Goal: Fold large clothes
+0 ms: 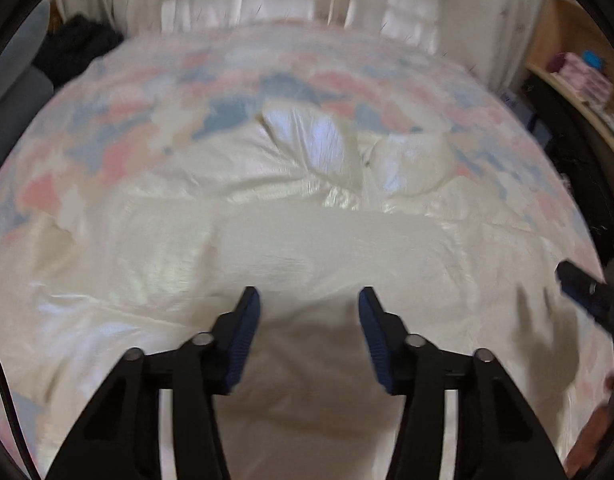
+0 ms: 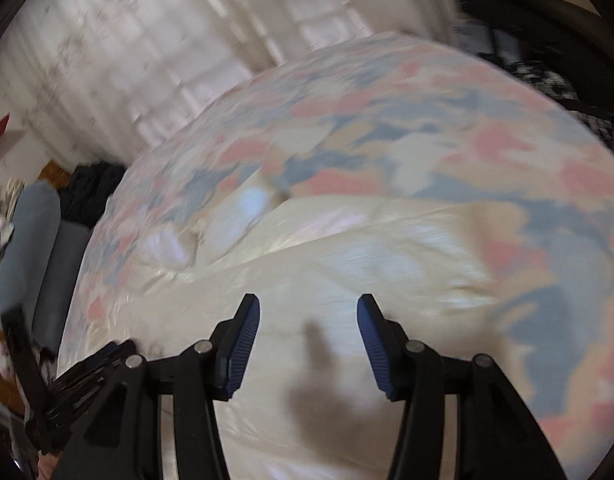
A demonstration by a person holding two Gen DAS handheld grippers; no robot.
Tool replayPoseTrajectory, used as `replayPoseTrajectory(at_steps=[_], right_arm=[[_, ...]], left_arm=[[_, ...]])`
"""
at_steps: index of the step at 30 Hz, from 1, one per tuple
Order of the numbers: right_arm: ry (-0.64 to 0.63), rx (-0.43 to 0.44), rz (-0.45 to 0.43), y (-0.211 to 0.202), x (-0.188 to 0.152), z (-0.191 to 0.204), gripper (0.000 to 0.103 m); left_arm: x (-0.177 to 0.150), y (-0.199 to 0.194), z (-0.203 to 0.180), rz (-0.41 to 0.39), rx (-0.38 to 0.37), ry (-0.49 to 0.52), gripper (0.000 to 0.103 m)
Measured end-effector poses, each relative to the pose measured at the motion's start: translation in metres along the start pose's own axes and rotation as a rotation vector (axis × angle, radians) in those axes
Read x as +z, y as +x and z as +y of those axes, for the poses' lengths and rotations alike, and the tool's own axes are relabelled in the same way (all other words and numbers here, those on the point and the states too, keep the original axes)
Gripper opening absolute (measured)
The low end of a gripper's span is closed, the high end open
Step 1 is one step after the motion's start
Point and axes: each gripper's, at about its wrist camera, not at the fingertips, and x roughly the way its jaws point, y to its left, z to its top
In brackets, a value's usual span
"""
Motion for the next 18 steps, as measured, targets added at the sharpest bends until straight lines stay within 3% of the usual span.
replayPoseTrajectory(at_steps=[3,6,8,14,18], right_arm=[[-0.019,0.006,0.057,0.039,-0.007,0.014,0.051],[-0.076,-0.092,0.034,0.056,-0.012,0.003,0.044],[-0.076,-0.148,0.003,0.053,-0.011,-0.018,0.029],[-0.009,-0.263,-0.035,0.015,-0.008,-0.073,0.032],[0.049,-0.154,-0.047,-0.021,-0.017,-0.070,0.034]], left_arm=[[0.004,0.033,-0.003,0.014,0.072,-0.006,0.046],[0.002,0.043,0.001,-0.020,0.114,0.010,0.050],[-0.001,0.043,0.006,-0.028,0.103,0.017,0.051],[-0.011,0.021,0.016,-0.025,0.121,0.081,0.051],[-0.024,-0.010,0.021,-0.037,0.049,0.054,0.058]])
